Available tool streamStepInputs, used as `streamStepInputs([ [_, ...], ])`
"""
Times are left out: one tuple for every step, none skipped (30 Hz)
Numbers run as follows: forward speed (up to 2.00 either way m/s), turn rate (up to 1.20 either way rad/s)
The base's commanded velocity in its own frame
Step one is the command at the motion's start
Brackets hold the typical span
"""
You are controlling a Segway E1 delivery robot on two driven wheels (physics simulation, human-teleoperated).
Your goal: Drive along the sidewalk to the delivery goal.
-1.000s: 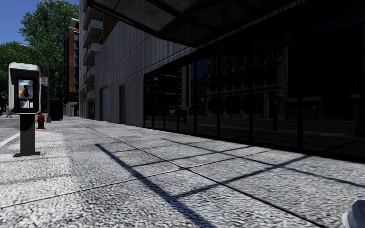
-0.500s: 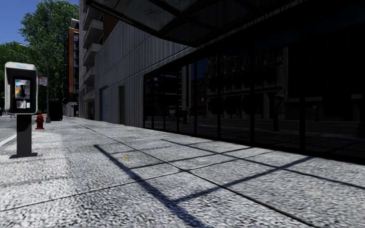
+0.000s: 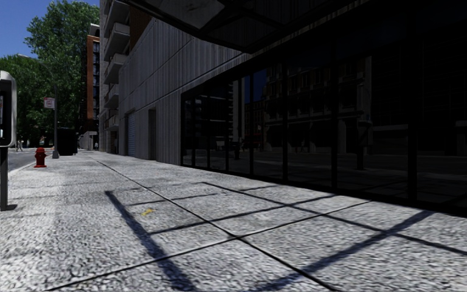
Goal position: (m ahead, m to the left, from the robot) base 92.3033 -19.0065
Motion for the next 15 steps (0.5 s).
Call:
streamStepInputs([
  [1.50, 0.00],
  [1.50, 0.00],
  [1.50, 0.00],
  [1.50, 0.00],
  [1.51, 0.00],
  [1.52, 0.00],
  [1.52, 0.00],
  [1.52, 0.00],
  [1.52, 0.00],
  [1.52, 0.00],
  [1.52, 0.00],
  [1.53, 0.07],
  [1.53, 0.25],
  [1.53, 0.45],
  [1.53, 0.60],
])
